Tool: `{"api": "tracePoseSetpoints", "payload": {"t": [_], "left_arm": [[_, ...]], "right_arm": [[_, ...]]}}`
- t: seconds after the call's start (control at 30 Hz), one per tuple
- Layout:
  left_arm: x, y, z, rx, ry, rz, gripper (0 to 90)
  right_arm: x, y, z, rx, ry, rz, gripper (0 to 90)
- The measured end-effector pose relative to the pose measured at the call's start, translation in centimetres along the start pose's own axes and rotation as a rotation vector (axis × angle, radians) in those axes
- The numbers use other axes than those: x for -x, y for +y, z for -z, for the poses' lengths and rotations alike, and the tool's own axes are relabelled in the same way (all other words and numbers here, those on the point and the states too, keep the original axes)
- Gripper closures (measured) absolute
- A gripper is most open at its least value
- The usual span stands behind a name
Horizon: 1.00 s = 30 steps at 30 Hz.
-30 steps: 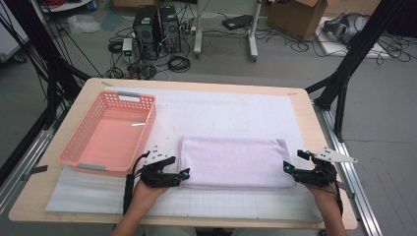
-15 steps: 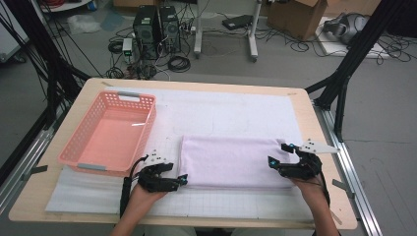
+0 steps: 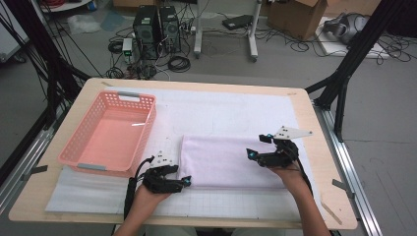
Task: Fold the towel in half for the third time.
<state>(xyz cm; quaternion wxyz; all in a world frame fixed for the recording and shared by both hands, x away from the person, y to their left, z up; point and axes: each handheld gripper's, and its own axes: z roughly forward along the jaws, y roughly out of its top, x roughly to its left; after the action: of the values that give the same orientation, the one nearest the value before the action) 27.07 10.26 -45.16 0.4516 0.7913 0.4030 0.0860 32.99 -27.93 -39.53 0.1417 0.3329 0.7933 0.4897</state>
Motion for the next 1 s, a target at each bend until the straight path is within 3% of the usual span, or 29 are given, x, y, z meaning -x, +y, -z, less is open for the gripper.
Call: {"api": "tracePoseSetpoints", "payload": {"t": [0.1, 0.33, 0.43, 0.5, 0.6, 0.87, 1.0], "left_arm": [[0.2, 0.0, 0.0, -0.007, 0.013, -0.013, 35.4], [0.7, 0.0, -0.1, -0.011, 0.032, -0.028, 49.3], [0.6, 0.0, -0.1, -0.006, 0.018, -0.022, 57.5], [0.5, 0.0, -0.2, -0.007, -0.014, -0.003, 68.1], [0.6, 0.0, -0.2, -0.004, -0.016, 0.001, 71.1], [0.7, 0.1, -0.2, 0.006, -0.012, -0.009, 77.5], [0.7, 0.2, -0.1, 0.014, -0.007, -0.027, 78.6]], "right_arm": [[-0.3, 1.1, -1.2, -0.016, 0.021, 0.013, 19.4], [-1.1, 3.1, -3.7, -0.037, 0.047, 0.054, 19.4], [-1.4, 3.9, -4.9, -0.061, 0.067, 0.073, 19.5], [-1.6, 4.4, -6.0, -0.091, 0.085, 0.078, 19.5], [-1.8, 4.9, -7.5, -0.127, 0.105, 0.092, 19.5], [-2.7, 6.6, -11.5, -0.148, 0.152, 0.135, 22.6], [-3.4, 7.1, -14.0, -0.201, 0.175, 0.160, 26.7]]}}
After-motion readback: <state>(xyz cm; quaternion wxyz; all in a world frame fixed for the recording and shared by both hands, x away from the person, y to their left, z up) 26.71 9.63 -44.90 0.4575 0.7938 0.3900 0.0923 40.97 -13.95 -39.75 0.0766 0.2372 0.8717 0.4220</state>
